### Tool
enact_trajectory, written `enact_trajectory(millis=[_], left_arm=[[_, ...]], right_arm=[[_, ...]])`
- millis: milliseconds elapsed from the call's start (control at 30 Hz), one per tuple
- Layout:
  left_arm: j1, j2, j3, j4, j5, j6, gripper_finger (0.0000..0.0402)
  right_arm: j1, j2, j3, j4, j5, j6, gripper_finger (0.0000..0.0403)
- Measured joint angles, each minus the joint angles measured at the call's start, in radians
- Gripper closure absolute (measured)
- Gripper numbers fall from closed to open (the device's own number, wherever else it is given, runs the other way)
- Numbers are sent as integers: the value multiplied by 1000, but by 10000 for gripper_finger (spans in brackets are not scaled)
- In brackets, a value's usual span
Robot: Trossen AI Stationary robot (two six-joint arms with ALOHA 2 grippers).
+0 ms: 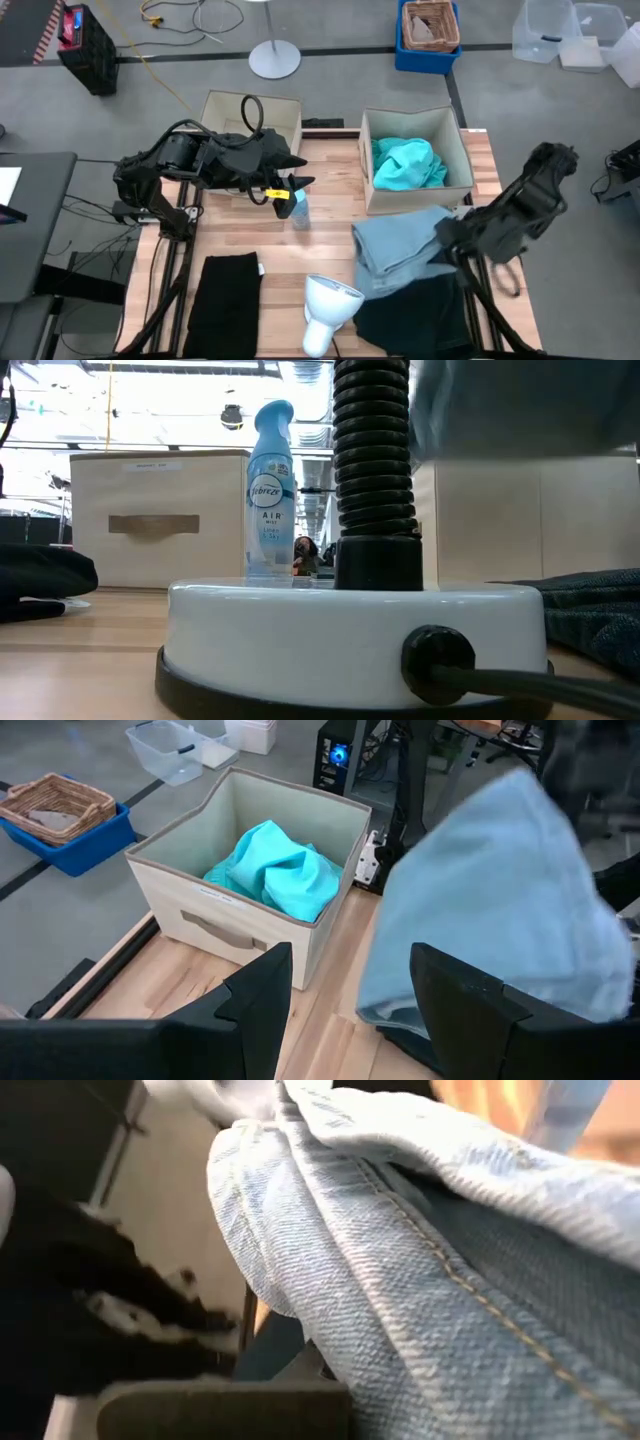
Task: Sort clothes
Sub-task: Put the blue pants into the right laundry organizer
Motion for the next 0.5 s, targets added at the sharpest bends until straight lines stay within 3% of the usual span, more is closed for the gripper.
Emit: enact_trajectory(millis=[300, 500], left_arm=[[0, 0, 0, 0, 0, 0, 203], [0, 0, 0, 0, 0, 0, 203]], right_arm=[[-61, -73, 120, -11, 206, -152, 376], [-157, -79, 180, -84, 276, -238, 376]])
